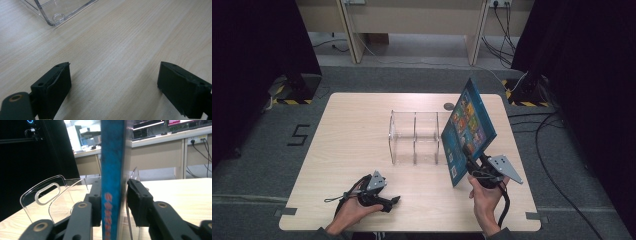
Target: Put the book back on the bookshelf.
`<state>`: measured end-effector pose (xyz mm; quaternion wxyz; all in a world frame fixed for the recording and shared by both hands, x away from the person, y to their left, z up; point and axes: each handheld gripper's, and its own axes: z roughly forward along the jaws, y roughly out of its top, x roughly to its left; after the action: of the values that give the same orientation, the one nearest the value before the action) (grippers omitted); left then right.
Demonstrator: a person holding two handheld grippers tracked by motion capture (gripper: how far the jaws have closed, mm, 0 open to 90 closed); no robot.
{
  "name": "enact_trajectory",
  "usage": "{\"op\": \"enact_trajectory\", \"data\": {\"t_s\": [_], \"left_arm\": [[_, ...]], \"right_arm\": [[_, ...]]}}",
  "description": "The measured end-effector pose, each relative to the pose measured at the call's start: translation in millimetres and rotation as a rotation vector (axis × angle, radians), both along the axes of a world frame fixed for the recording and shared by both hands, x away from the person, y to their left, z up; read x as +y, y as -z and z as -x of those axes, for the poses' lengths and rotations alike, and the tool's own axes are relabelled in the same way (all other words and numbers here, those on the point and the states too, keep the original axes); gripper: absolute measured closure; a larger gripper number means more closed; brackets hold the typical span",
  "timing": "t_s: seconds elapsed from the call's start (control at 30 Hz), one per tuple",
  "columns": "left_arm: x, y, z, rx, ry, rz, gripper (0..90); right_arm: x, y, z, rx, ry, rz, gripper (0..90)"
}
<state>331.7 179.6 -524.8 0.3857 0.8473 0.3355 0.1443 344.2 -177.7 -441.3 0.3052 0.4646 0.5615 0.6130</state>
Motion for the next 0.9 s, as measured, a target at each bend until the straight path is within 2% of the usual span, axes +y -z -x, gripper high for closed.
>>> {"op": "enact_trajectory", "data": {"t_s": [0.1, 0.3, 0.67, 0.9], "left_arm": [[-0.1, 0.0, 0.1, 0.0, 0.0, 0.001, 10.9], [0.2, -0.1, 0.0, 0.0, 0.003, -0.003, 10.8], [0.1, -0.1, 0.0, 0.0, 0.003, -0.003, 10.8], [0.1, -0.1, 0.0, 0.001, 0.003, -0.003, 10.7]], "right_arm": [[-1.7, 1.7, 2.7, 0.019, -0.004, -0.009, 60.8], [-5.6, 4.4, 6.0, 0.022, -0.01, 0.001, 56.7], [-8.2, 5.5, 13.4, 0.028, -0.04, 0.011, 52.4], [-12.4, 7.4, 16.2, 0.049, -0.035, 0.003, 48.9]]}}
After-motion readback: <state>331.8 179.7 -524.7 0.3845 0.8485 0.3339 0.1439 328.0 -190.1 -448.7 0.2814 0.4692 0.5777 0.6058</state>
